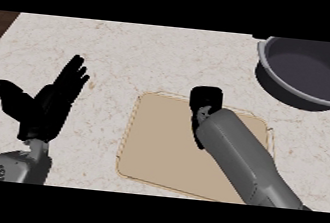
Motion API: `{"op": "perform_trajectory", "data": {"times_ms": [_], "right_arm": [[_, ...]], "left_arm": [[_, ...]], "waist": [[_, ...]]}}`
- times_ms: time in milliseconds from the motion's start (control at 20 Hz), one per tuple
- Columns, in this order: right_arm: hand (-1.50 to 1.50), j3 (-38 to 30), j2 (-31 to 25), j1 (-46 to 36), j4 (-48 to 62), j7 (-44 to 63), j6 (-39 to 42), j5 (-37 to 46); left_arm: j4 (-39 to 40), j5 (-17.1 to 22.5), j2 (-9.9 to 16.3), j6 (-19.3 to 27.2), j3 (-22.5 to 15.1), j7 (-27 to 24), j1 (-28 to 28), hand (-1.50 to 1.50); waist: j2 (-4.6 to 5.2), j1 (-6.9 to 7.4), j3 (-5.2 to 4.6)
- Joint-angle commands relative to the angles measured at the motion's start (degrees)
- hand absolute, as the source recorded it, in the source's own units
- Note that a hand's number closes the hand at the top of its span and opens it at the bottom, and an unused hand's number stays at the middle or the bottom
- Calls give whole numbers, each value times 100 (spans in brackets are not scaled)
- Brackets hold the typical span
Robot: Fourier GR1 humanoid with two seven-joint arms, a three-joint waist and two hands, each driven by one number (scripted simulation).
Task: Pick the lemon from the tray and place it in the pot
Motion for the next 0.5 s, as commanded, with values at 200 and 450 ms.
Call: {"op": "perform_trajectory", "data": {"times_ms": [200,450], "right_arm": [[150,-57,280,127,88,-696,-498,464],[150,173,366,451,-169,-641,-699,535]], "left_arm": [[-440,-255,-226,73,-223,50,392,0],[-502,101,150,-373,242,189,377,0]], "waist": [[-1,21,1],[-3,33,0]]}}
